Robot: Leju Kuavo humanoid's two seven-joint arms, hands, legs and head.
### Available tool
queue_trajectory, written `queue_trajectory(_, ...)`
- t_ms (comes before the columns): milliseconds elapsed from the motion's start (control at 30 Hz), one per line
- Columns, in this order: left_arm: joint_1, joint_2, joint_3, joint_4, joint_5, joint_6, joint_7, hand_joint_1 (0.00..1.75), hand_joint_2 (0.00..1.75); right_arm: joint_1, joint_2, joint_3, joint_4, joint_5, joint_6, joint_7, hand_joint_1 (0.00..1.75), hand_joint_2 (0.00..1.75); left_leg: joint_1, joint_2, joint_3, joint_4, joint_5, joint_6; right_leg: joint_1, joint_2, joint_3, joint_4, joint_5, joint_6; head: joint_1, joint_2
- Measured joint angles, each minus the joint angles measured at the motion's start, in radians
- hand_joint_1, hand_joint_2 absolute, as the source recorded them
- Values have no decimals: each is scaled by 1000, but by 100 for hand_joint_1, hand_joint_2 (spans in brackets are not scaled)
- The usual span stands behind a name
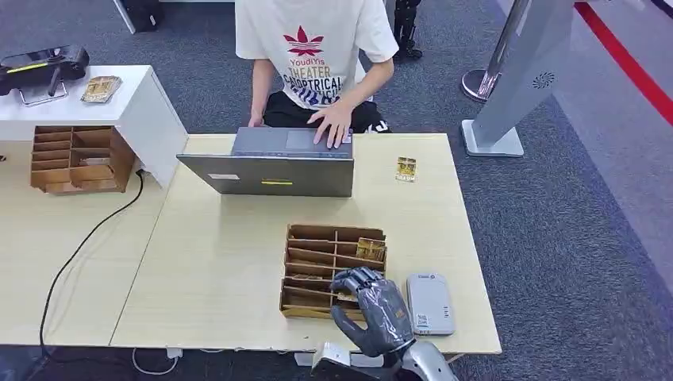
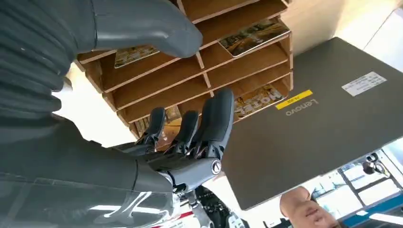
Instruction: Pass the card to the sensor for recognition and then transmit it.
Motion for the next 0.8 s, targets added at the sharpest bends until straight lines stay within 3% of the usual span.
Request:
queue_trajectory(233, 0, 0, 0, 0, 0, 0, 0, 0, 0, -1, -3, -1, 4, 3, 0, 0, 80, 175, 0, 0, 0, 0, 0, 0, 0, 0, 0, 0, 0, 0, 0, 0)
queue_trajectory(500, 0, 0, 0, 0, -5, 0, 0, 0, 0, -1, -4, -1, 20, 9, 1, 3, 70, 175, 0, 0, 0, 0, 0, 0, 0, 0, 0, 0, 0, 0, 0, 0)
queue_trajectory(800, 0, 0, 0, 0, -8, 0, 0, 0, 0, -1, -4, -1, 50, 9, 6, 10, 73, 175, 0, 0, 0, 0, 0, 0, 0, 0, 0, 0, 0, 0, 0, 0)
